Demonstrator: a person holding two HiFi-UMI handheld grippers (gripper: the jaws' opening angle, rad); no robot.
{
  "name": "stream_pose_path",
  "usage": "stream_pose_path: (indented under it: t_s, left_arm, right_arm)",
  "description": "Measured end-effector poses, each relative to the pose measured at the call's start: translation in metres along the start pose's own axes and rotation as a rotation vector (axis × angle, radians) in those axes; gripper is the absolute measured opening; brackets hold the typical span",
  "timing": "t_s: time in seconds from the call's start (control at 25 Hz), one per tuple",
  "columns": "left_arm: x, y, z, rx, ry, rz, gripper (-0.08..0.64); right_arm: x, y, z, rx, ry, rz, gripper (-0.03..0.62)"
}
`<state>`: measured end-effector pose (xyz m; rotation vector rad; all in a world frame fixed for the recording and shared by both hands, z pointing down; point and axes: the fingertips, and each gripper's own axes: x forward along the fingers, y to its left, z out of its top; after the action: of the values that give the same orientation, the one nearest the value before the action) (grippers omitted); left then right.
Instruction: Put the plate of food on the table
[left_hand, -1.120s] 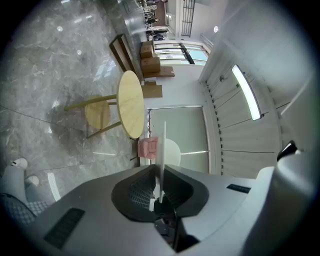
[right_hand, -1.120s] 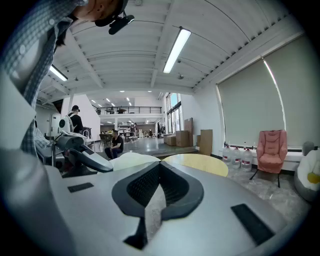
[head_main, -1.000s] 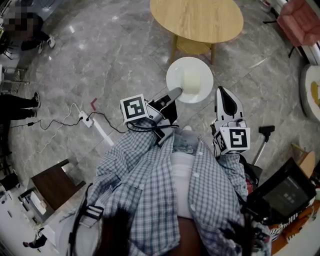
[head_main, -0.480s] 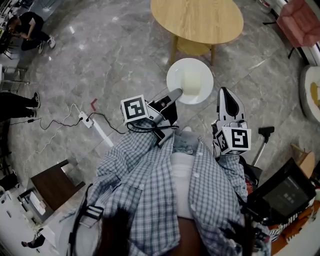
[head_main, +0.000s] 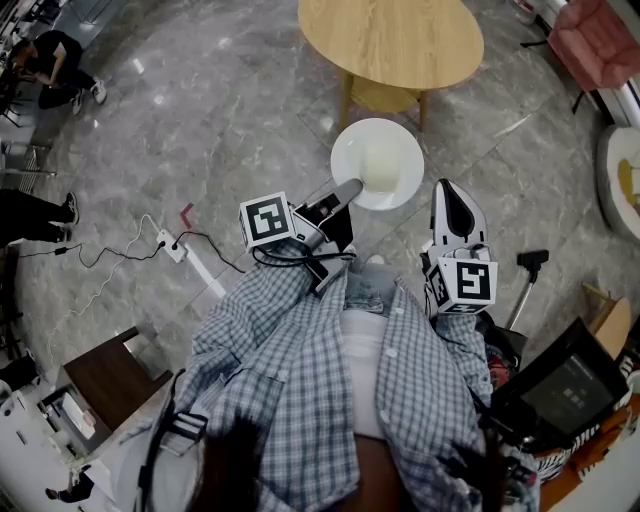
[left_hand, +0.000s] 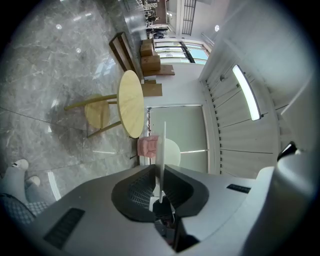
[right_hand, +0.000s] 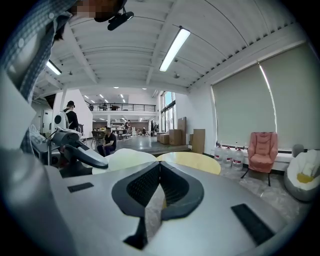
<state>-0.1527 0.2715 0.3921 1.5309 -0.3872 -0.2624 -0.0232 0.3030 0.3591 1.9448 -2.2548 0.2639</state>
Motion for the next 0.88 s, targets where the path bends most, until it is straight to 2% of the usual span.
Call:
stream_pose_path:
  t_s: [0.56, 0.76, 0.88]
  left_arm:
    - [-0.014, 0.007, 0.011, 0.032, 0.042, 0.016, 0.028]
    - [-0.014, 0.001, 0.012, 0.016, 0.051, -0.029, 0.028]
    - [-0.017, 0.006, 0.013, 0.022, 0.059, -0.007, 0.028]
  right_arm:
    - [-0.003, 0.012, -0.002, 0.004, -0.006, -0.053, 0.008]
    - [-0.002, 0.022, -0.003, -0.012, -0.006, -0.052, 0.008]
    - [-0.004, 0.025, -0.006, -0.008, 0.0, -0.059, 0.008]
